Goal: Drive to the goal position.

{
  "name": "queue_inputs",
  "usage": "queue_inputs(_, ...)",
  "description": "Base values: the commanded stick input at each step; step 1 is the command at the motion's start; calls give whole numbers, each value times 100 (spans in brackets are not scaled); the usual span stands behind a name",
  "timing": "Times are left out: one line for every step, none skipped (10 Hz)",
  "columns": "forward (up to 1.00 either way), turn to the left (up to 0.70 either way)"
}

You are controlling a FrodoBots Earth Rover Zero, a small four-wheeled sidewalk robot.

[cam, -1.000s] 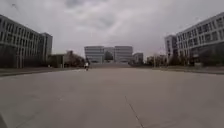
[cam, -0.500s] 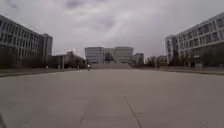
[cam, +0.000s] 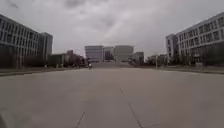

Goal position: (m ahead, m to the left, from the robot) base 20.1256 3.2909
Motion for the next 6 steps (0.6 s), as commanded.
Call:
queue_inputs(70, -1)
queue_inputs(70, -1)
queue_inputs(70, -1)
queue_inputs(70, -1)
queue_inputs(70, -1)
queue_inputs(70, -1)
